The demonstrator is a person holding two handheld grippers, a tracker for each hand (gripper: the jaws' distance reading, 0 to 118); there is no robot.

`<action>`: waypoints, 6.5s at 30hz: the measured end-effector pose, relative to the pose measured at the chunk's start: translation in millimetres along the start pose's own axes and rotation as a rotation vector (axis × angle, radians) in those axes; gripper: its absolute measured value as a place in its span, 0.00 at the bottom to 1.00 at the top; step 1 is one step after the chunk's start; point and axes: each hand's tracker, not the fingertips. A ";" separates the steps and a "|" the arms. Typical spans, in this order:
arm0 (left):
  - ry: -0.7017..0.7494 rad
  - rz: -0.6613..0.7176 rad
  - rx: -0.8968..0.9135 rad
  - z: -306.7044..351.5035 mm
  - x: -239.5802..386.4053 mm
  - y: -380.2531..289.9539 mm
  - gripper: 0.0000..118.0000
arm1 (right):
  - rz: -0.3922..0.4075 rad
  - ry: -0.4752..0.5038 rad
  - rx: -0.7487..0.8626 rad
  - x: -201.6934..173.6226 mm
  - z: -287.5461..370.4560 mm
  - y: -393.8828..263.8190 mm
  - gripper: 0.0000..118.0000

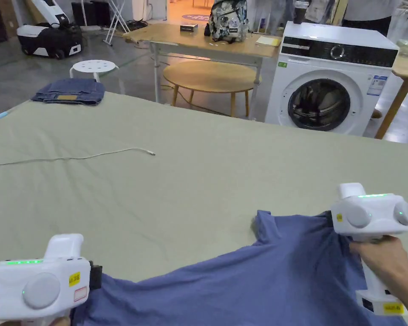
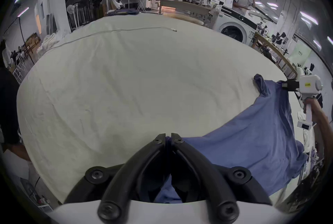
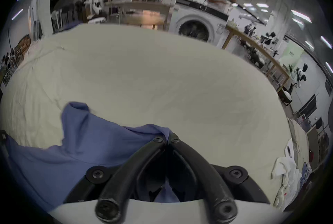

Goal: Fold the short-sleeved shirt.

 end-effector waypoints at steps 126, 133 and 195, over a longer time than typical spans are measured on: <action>-0.076 -0.277 -0.230 16.0 -22.0 -90.1 0.00 | -0.079 -0.137 -0.293 48.5 229.4 -325.4 0.17; -0.128 -0.215 -0.100 49.2 -2.4 -72.6 0.32 | -0.210 -0.170 -0.073 49.9 270.6 -284.9 0.58; -0.069 -0.191 -0.266 14.2 -6.1 -104.6 0.01 | -0.256 -0.067 0.303 -42.7 238.7 -241.9 0.00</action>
